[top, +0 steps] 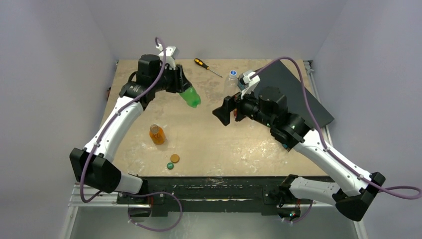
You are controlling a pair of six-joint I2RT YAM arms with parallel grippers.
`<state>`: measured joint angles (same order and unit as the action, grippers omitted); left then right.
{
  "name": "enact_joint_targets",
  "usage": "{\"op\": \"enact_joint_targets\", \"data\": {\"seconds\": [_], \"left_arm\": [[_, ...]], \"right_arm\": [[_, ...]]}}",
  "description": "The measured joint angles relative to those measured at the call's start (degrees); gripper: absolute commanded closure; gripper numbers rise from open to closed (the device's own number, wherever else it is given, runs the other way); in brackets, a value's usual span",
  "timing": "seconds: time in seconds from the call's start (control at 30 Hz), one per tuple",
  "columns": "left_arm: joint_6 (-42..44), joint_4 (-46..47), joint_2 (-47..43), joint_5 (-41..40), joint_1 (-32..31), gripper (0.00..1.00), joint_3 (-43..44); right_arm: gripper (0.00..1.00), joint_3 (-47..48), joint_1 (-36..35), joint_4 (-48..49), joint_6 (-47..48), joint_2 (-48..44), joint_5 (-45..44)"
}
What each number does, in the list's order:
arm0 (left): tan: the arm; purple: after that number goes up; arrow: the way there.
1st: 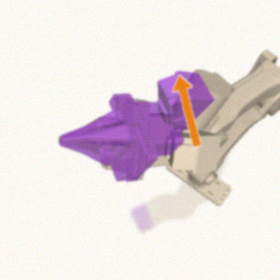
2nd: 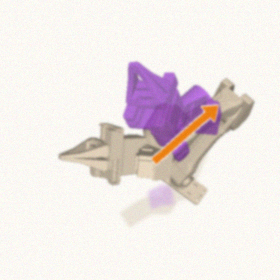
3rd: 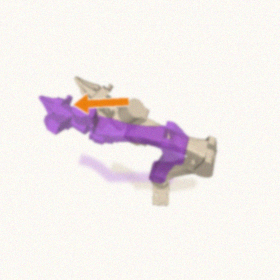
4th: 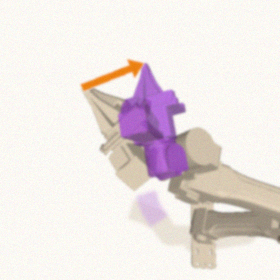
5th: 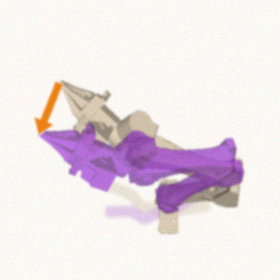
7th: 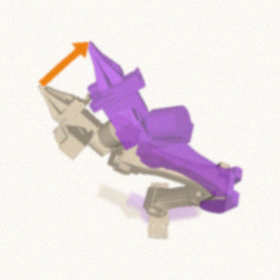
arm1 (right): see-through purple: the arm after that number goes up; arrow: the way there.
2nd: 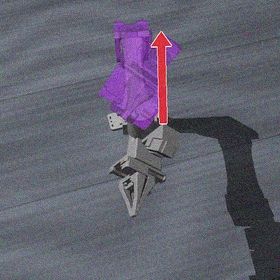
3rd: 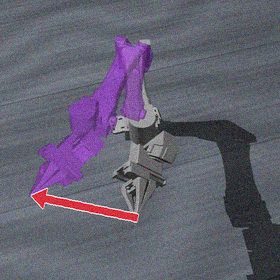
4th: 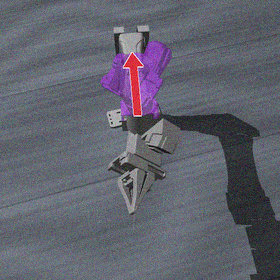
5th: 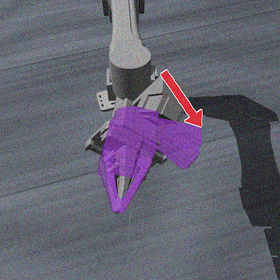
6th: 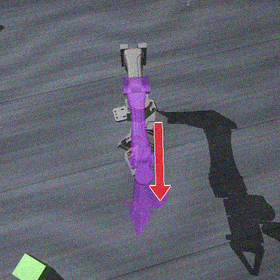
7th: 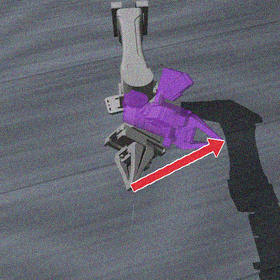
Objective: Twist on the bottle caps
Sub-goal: Pick up the plastic bottle at the center of the board.
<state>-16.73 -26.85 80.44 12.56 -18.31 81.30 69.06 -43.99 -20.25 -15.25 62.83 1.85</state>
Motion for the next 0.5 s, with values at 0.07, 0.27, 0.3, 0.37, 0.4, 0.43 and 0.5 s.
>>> {"op": "enact_joint_targets", "data": {"seconds": [0.07,0.27,0.3,0.37,0.4,0.43,0.5], "left_arm": [[-0.2,-0.3,0.6,6.6,0.0,1.0,-0.8],[-1.9,2.4,0.3,22.8,-1.2,1.0,-3.7],[-2.4,3.2,0.1,24.9,-1.5,1.0,-4.5],[-3.6,4.5,-0.5,28.6,-2.0,1.0,-5.8],[-3.9,5.0,-0.8,29.9,-2.0,1.0,-6.2],[-4.3,5.5,-1.0,31.3,-2.1,1.0,-6.5],[-5.4,7.2,-1.6,34.0,-2.1,1.0,-7.3]], "right_arm": [[0.01,-1.9,0.0,2.4,1.0,-0.8,2.5],[0.01,-6.5,0.0,6.3,3.2,0.7,6.2],[0.01,-7.1,0.0,6.8,3.5,1.4,6.7],[0.01,-8.4,0.0,7.9,3.8,2.1,7.0],[0.01,-9.1,0.0,8.3,4.0,2.2,7.0],[0.01,-9.7,0.0,8.8,4.1,2.3,7.0],[0.01,-10.8,0.0,9.3,4.3,2.3,7.0]]}}
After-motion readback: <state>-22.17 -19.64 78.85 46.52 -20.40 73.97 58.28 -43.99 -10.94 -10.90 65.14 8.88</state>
